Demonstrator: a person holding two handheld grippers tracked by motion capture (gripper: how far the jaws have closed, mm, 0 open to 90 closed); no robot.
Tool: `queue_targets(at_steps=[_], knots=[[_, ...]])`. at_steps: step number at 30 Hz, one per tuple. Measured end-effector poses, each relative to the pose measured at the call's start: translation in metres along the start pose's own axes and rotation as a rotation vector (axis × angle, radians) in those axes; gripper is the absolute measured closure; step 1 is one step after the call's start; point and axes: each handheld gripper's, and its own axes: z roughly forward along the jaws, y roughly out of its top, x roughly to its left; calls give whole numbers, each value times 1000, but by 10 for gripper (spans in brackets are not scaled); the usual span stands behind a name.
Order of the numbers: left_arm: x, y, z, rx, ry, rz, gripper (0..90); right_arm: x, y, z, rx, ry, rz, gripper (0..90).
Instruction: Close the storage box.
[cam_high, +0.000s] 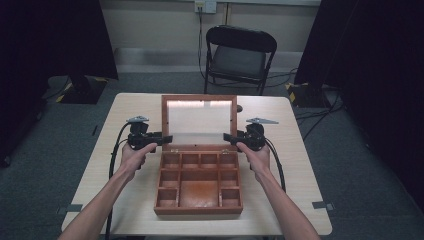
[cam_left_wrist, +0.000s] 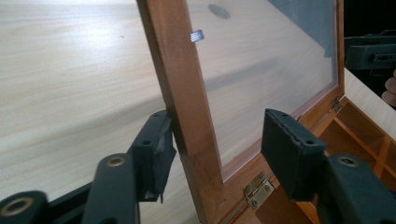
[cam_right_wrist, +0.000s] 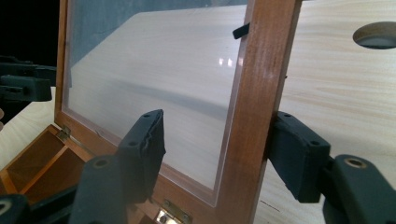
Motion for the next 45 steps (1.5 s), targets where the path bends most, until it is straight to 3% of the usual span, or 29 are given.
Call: queue_targets(at_steps=[14, 20, 34, 37, 45], knots=[[-3, 2, -8, -11, 5, 32, 536, 2, 3, -10, -34, 9, 5, 460], [-3, 2, -12, -22, -5, 16, 591, 4, 4, -14, -38, 13, 2, 470], [-4, 2, -20, -37, -8, 38, 695, 6, 5, -21, -47, 24, -6, 508], [-5, 2, -23, -39, -10, 57, 703, 6, 4, -23, -53, 27, -13, 542], [-8, 1, -26, -48, -21, 59, 701, 7, 4, -29, -47, 41, -7, 552]])
